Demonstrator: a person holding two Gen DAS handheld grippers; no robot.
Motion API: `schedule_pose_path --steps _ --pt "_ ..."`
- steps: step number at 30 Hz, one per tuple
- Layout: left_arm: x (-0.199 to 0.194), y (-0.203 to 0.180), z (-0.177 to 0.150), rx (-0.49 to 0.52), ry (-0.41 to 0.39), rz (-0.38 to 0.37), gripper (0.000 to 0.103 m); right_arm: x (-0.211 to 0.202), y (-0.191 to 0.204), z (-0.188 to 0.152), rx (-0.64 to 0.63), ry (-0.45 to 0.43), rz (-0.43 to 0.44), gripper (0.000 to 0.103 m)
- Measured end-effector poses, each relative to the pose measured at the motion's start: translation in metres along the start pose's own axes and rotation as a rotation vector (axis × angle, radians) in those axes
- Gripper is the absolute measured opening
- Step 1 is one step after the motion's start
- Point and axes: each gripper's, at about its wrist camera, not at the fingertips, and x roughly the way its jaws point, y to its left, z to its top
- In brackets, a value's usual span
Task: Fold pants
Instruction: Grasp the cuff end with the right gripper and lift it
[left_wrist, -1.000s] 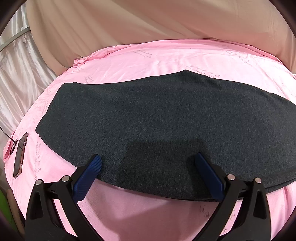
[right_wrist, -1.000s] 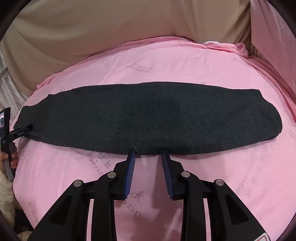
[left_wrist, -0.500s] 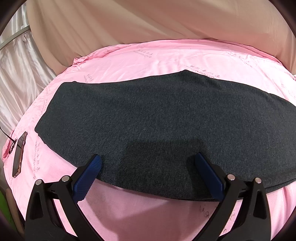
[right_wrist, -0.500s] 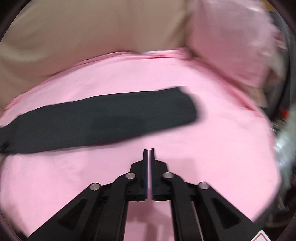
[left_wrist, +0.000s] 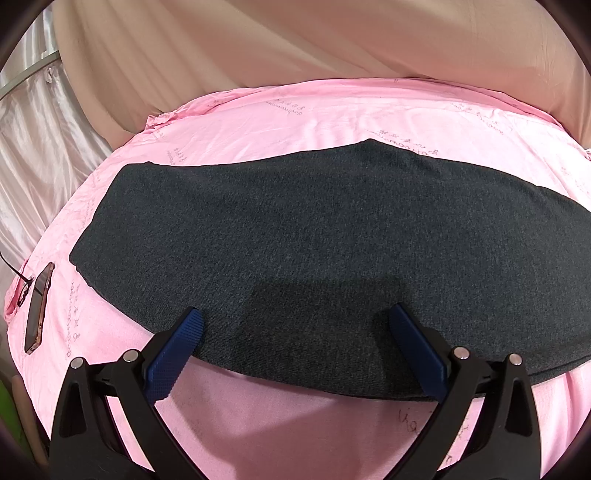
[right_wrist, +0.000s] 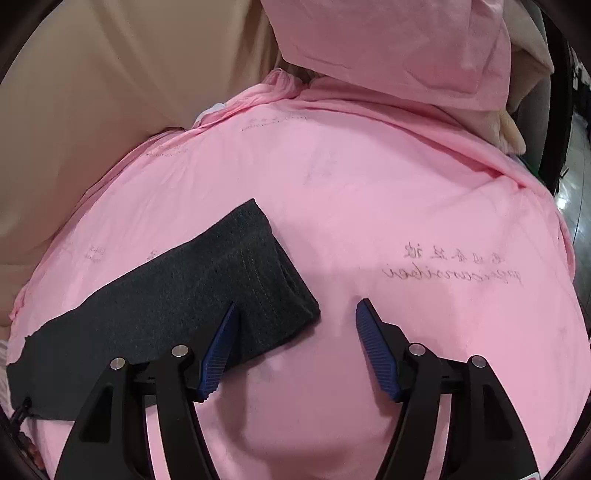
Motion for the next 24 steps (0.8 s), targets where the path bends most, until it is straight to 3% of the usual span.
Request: schedule_pose_path --steps 1,2,6,9,12,15,18,20,21,22,24 --pt "0.000 0.000 0.000 0.000 0.000 0.000 0.098 0.002 0.002 0.000 0.003 0.012 0.034 0.045" --pt "0.000 0.000 0.000 -0.001 0.000 -0.001 0.098 0.003 0.002 0.001 0.017 0.022 0.050 0.016" --pt "0.001 0.000 0.000 -0.005 0.001 -0.005 0.098 -0.024 -0.008 -0.001 0.072 -0.039 0.115 0.012" --pt "0.002 0.000 0.000 -0.006 0.002 -0.007 0.098 -0.019 -0.018 -0.008 0.098 -0.015 0.119 0.012" --pt "0.003 0.000 0.000 -0.007 0.002 -0.007 0.098 -0.009 -0.015 -0.014 0.096 0.022 0.108 0.022" --pt "0.003 0.000 0.001 -0.008 0.002 -0.007 0.098 -0.009 -0.011 -0.010 0.125 0.011 0.192 0.065" --pt "0.003 0.000 0.001 -0.008 0.002 -0.008 0.098 0.000 0.006 -0.005 0.059 0.008 0.124 0.070" --pt "0.003 0.000 0.001 -0.010 0.001 -0.009 0.098 0.005 0.018 -0.004 0.001 0.009 0.039 0.058" --pt "0.002 0.000 0.001 -0.010 0.001 -0.009 0.098 0.006 0.020 -0.003 -0.009 0.013 0.015 0.035" --pt "0.002 0.000 0.001 -0.011 0.000 -0.010 0.098 0.007 0.019 -0.003 0.007 0.028 0.051 0.015" --pt "0.002 0.000 0.001 -0.016 -0.002 -0.015 0.098 -0.001 0.024 0.000 0.058 0.022 0.110 0.015"
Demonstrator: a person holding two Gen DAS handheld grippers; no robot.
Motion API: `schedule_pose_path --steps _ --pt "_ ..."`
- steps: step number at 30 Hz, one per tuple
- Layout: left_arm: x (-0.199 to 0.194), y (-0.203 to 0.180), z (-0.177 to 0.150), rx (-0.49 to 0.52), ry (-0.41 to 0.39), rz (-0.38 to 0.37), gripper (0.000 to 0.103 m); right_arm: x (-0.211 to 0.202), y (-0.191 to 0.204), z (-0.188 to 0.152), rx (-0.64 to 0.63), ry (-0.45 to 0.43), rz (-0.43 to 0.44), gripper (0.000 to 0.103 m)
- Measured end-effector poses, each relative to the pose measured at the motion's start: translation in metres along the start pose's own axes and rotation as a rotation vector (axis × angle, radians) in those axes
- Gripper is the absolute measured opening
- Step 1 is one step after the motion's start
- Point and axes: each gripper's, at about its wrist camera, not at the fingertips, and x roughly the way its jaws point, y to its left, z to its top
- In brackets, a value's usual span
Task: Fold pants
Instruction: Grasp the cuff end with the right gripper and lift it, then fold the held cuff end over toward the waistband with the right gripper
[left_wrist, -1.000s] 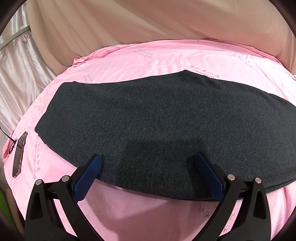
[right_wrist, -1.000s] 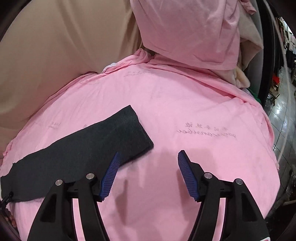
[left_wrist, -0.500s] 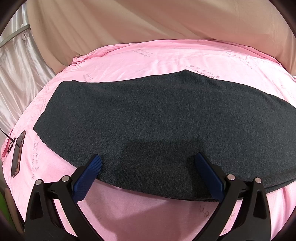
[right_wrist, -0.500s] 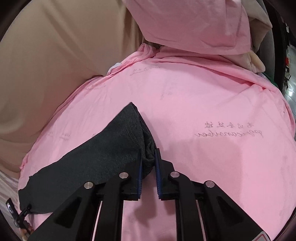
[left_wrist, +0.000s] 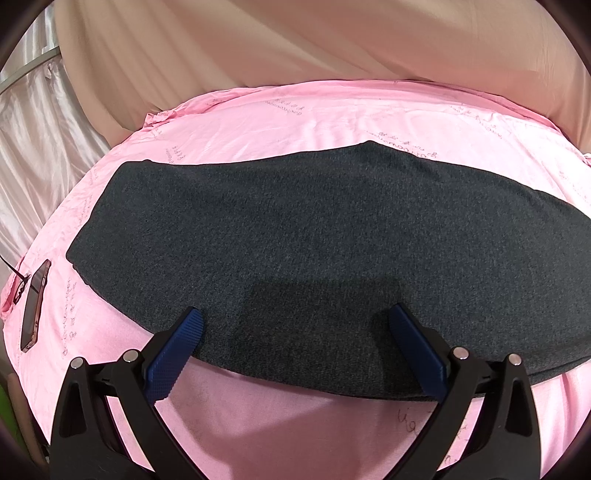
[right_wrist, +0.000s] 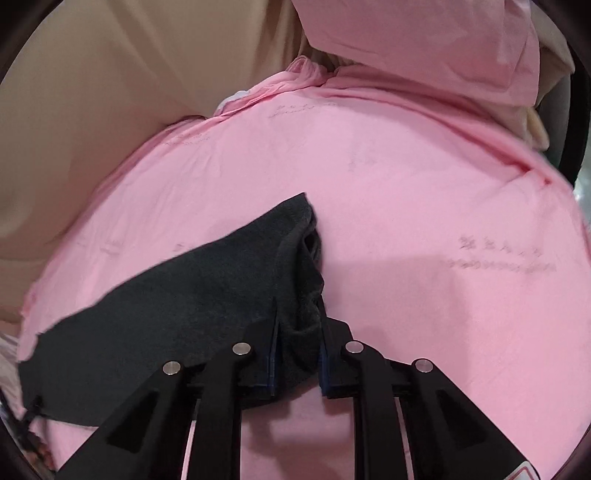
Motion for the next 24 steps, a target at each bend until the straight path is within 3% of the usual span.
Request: schedule_pose_path --steps 4,8,14,18,20,22,23,24 --pt "-0.002 0.002 0.000 -0.013 -0.009 -0.018 0.098 -0.031 0.057 0.004 -0.064 -0.064 0.116 0.014" --pt "-0.003 0.004 0.000 -0.023 -0.015 -0.031 0.098 -0.047 0.155 -0.011 -0.232 -0.068 0.214 0.014" --pt "-0.007 0.005 -0.001 -0.031 -0.023 -0.038 0.098 -0.009 0.295 -0.081 -0.474 0.066 0.339 0.014" --pt "-0.008 0.010 -0.001 -0.049 -0.027 -0.061 0.098 0.037 0.347 -0.143 -0.597 0.190 0.320 0.015" --pt "-0.009 0.012 -0.002 -0.058 -0.030 -0.071 0.098 0.055 0.357 -0.173 -0.675 0.215 0.264 0.020" --pt "-0.009 0.012 -0.002 -0.063 -0.032 -0.079 0.098 0.047 0.358 -0.185 -0.732 0.140 0.245 0.031" --pt "-0.009 0.013 -0.002 -0.066 -0.034 -0.084 0.098 0.043 0.359 -0.186 -0.741 0.131 0.244 0.038" --pt "-0.010 0.013 -0.002 -0.068 -0.035 -0.086 0.098 0.037 0.357 -0.184 -0.737 0.122 0.259 0.052"
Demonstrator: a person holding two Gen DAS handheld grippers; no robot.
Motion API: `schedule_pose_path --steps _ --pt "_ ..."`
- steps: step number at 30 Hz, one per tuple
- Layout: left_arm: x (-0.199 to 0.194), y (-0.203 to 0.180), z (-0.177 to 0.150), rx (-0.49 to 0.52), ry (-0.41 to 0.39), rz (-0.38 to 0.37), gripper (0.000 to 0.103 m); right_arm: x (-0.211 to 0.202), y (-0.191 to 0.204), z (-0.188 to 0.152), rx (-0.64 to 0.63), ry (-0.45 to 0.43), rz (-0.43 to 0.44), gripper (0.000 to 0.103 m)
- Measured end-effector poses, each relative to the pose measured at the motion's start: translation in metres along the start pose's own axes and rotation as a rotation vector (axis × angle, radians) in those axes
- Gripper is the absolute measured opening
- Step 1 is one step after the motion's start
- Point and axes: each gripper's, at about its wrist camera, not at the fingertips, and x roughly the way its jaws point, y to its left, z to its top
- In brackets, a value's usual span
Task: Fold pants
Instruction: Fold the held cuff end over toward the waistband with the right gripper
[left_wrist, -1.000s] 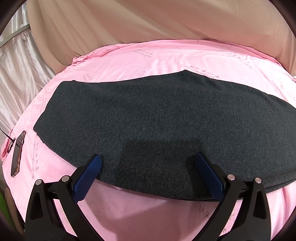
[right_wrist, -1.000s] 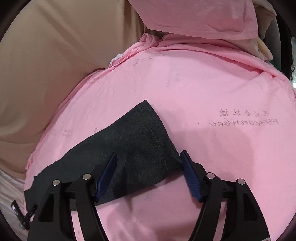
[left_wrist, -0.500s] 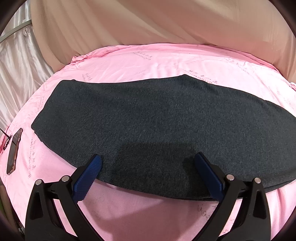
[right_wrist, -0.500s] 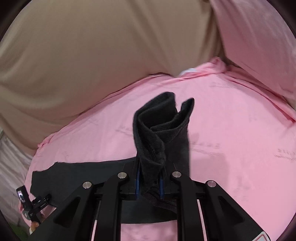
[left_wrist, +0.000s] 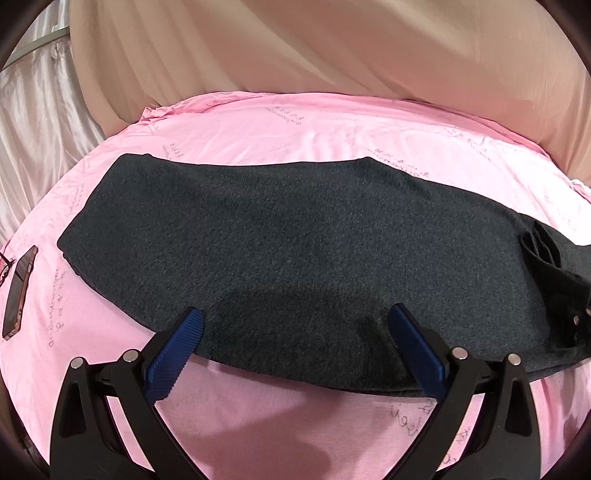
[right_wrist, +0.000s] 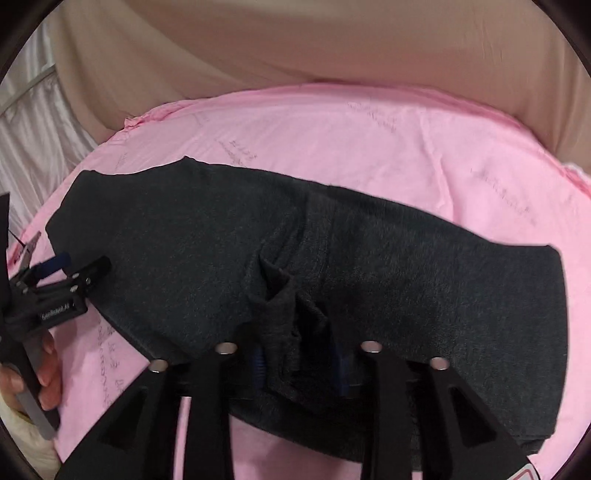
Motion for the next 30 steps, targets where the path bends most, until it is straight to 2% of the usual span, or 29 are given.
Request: schedule_pose_path --steps 1,4,10,11,12,18,19,21,23,24,25,27,30 --pt "0.000 0.000 0.000 0.000 -0.002 -0.002 0.098 -0.006 0.002 -0.001 0.001 -0.020 0.008 0.057" --pt "-0.001 -0.002 -0.001 0.008 -0.006 0.002 0.098 -0.011 0.004 -0.005 -0.025 -0.024 -0.015 0.057" --pt "-0.002 -0.003 -0.001 0.004 -0.013 -0.005 0.098 0.007 0.001 0.001 0.016 -0.004 0.028 0.054" --pt "-0.002 -0.003 -0.001 0.003 -0.014 -0.006 0.098 0.010 0.001 0.002 0.027 -0.004 0.047 0.042" --pt "-0.002 -0.003 0.000 0.002 -0.014 -0.006 0.098 0.012 0.002 0.003 0.037 0.003 0.066 0.011" --pt "-0.003 -0.004 -0.001 0.006 -0.014 -0.007 0.098 0.004 0.027 0.025 0.042 -0.060 0.105 0.010" --pt "-0.003 -0.004 -0.001 0.006 -0.014 -0.007 0.098 0.010 0.031 0.026 0.038 -0.047 0.118 0.012" --pt "-0.002 -0.004 0.000 0.004 -0.012 -0.007 0.098 0.037 0.037 0.022 0.009 0.037 0.103 0.020" --pt "-0.002 -0.003 0.000 -0.003 -0.013 -0.013 0.098 0.036 0.037 0.014 0.010 0.006 0.115 0.026" --pt "-0.002 -0.002 0.000 -0.008 -0.013 -0.017 0.098 0.031 0.035 0.014 0.024 0.012 0.140 0.037" --pt "-0.003 -0.001 0.000 -0.014 -0.014 -0.021 0.098 0.020 0.031 0.013 0.056 -0.001 0.163 0.043" --pt "-0.003 0.002 0.000 -0.027 -0.015 -0.027 0.098 -0.006 0.019 0.009 0.096 -0.060 0.198 0.044" --pt "-0.003 0.001 0.000 -0.025 -0.017 -0.021 0.098 -0.031 0.007 0.004 0.104 -0.105 0.169 0.054"
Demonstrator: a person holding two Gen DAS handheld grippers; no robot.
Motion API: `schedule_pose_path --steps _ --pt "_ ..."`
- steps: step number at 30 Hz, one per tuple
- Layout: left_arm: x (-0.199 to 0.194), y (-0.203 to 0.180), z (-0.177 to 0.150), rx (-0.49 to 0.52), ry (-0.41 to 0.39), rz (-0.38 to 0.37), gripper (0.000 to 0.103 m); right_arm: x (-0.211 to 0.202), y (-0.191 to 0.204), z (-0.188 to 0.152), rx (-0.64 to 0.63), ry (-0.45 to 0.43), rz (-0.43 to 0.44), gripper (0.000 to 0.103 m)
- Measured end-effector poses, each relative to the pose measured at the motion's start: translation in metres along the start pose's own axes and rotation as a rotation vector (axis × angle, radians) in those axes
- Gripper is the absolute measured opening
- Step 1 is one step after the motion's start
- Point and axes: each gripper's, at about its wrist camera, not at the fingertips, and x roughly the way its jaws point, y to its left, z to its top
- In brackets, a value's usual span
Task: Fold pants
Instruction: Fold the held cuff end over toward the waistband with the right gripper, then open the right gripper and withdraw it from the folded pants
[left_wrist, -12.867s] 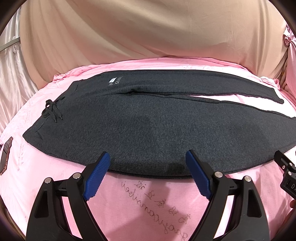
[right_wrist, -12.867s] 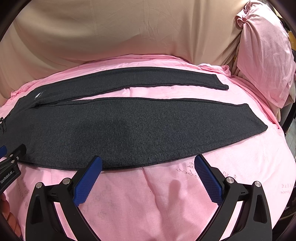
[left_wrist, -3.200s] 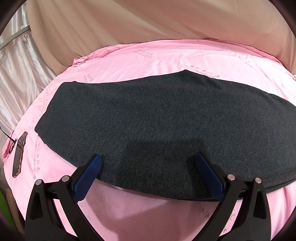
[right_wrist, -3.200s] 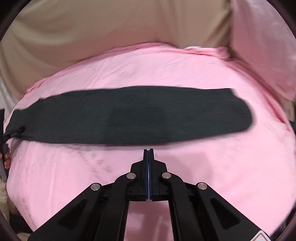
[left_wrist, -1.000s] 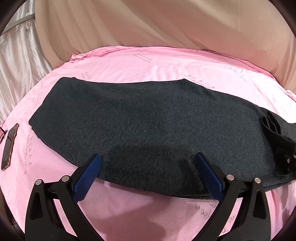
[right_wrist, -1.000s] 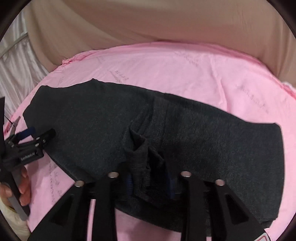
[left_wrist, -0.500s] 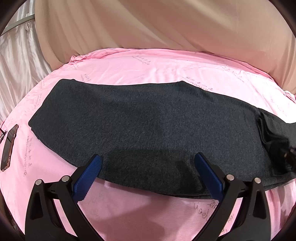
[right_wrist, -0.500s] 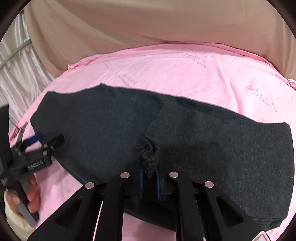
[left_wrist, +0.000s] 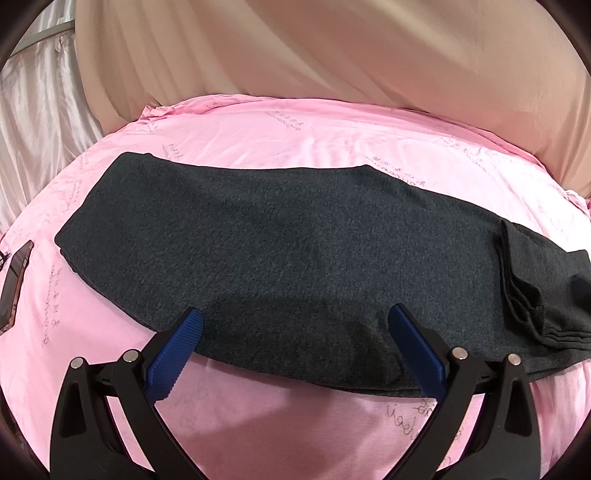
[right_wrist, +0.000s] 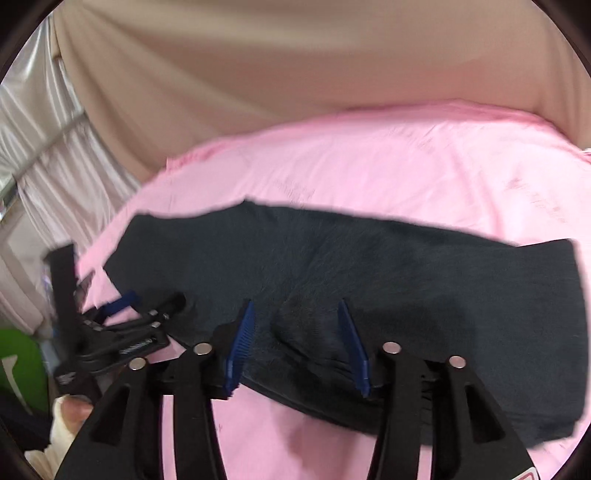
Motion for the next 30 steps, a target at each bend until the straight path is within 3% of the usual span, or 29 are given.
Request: schedule_pose_path --steps 8,14,15,17,18,19,25,30 --pt "-0.001 0.001 0.000 -0.009 -0.005 0.005 0.098 0.029 0.030 -0.010 -0.185 0.072 -0.102 0.054" --pt "0.000 0.001 0.001 -0.010 -0.001 0.004 0.098 0.067 0.032 -0.011 -0.201 0.120 -0.185 0.052" --pt "0.000 0.001 0.001 -0.010 -0.001 0.005 0.098 0.067 0.030 -0.011 -0.194 0.113 -0.187 0.049" --pt "0.001 0.000 0.001 -0.007 0.003 0.006 0.098 0.066 0.028 -0.010 -0.189 0.106 -0.200 0.033" --pt "0.002 0.000 0.001 -0.005 0.004 0.009 0.098 0.066 0.028 -0.008 -0.177 0.104 -0.198 0.016" --pt "0.003 -0.002 0.001 0.000 0.009 0.018 0.098 0.066 0.026 -0.005 -0.162 0.103 -0.199 0.013" --pt "0.003 -0.006 0.000 0.024 0.013 0.051 0.098 0.058 0.038 0.027 -0.094 0.047 -0.113 0.012" --pt "-0.005 0.013 0.000 -0.066 -0.017 0.014 0.098 0.075 0.076 0.048 -0.128 0.046 -0.035 0.012"
